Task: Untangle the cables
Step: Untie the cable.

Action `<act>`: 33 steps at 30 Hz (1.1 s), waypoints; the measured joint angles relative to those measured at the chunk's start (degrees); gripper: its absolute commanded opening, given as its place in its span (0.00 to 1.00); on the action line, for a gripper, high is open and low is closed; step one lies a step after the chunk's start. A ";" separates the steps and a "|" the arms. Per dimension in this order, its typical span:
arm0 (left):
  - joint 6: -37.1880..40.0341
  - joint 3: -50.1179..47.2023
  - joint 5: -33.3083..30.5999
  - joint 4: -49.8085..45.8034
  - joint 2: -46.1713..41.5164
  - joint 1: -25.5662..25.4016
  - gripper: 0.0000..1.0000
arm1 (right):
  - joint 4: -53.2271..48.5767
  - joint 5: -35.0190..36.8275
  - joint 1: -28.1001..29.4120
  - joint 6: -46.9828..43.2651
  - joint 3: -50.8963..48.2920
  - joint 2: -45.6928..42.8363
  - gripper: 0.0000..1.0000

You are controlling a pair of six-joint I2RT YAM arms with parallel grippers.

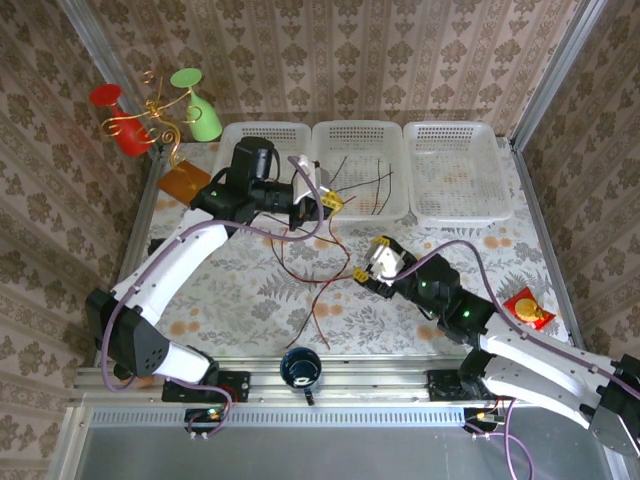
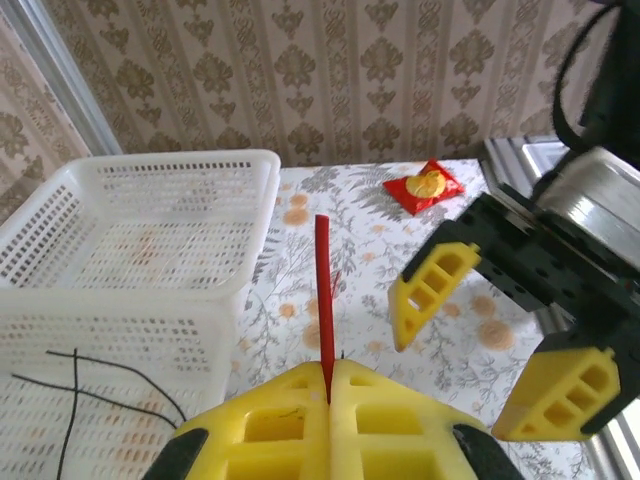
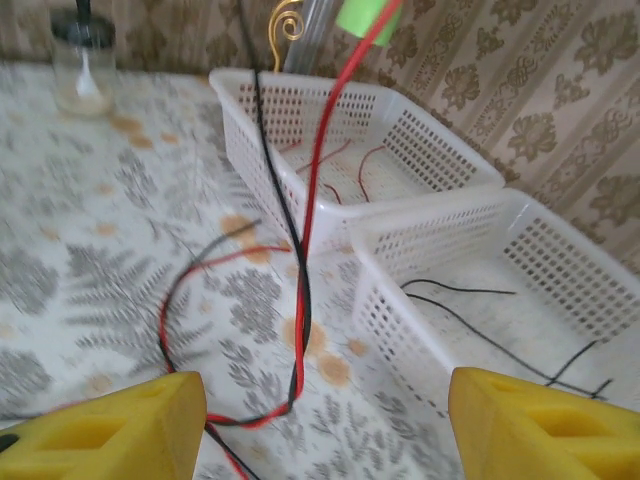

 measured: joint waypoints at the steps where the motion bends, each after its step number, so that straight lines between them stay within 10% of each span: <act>1: -0.04 0.13 -1.36 -0.81 0.00 -0.28 0.00 | 1.27 2.12 1.70 -3.61 -0.13 0.81 0.66; 18: -3.28 3.04 -10.45 -4.35 0.00 -1.29 0.00 | 29.24 15.80 16.52 -41.22 2.82 23.67 0.68; 33: -4.39 3.02 -11.74 -4.24 -0.02 -1.68 0.00 | 43.63 22.18 16.98 -50.34 15.30 44.19 0.71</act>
